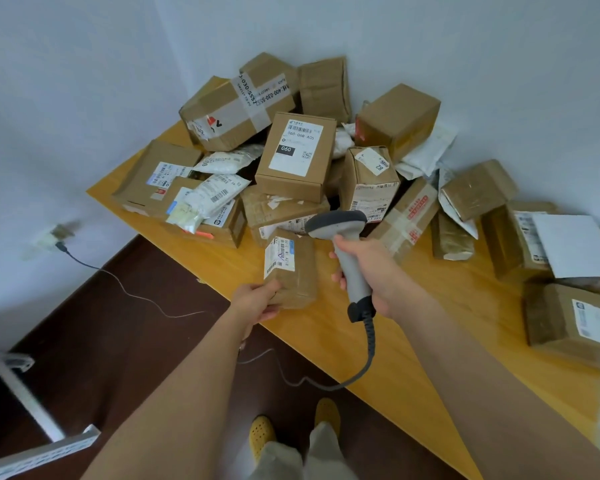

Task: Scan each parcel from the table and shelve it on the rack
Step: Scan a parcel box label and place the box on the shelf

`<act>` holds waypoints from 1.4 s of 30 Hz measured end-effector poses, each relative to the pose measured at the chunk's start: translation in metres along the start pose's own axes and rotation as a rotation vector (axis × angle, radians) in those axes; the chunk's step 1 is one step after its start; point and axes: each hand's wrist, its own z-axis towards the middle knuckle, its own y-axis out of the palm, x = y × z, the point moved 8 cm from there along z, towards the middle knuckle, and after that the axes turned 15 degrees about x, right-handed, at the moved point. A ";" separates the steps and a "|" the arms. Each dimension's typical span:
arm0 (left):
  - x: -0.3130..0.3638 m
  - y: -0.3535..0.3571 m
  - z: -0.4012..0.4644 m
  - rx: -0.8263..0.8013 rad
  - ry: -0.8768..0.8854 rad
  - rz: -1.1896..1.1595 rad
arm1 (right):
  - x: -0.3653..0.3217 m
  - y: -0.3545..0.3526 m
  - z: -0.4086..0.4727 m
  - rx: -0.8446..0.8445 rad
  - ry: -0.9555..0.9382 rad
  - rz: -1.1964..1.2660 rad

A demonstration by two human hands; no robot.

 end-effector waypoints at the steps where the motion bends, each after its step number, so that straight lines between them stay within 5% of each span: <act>1: 0.000 -0.002 0.001 -0.007 0.003 0.011 | 0.000 0.002 -0.001 -0.006 -0.003 0.000; 22: 0.066 -0.041 0.003 0.215 0.634 0.405 | -0.005 0.012 -0.005 -0.057 -0.078 -0.243; 26: 0.061 -0.054 0.003 0.433 0.465 0.286 | -0.004 0.015 0.001 -0.063 -0.089 -0.257; 30: 0.033 -0.035 0.015 0.364 0.181 0.104 | -0.005 0.016 0.005 -0.047 -0.089 -0.256; 37: 0.052 -0.010 0.017 0.262 0.341 0.104 | -0.003 0.012 0.013 -0.043 -0.090 -0.244; 42: 0.024 0.009 0.009 0.195 0.154 0.309 | -0.001 0.011 0.014 -0.033 -0.074 -0.247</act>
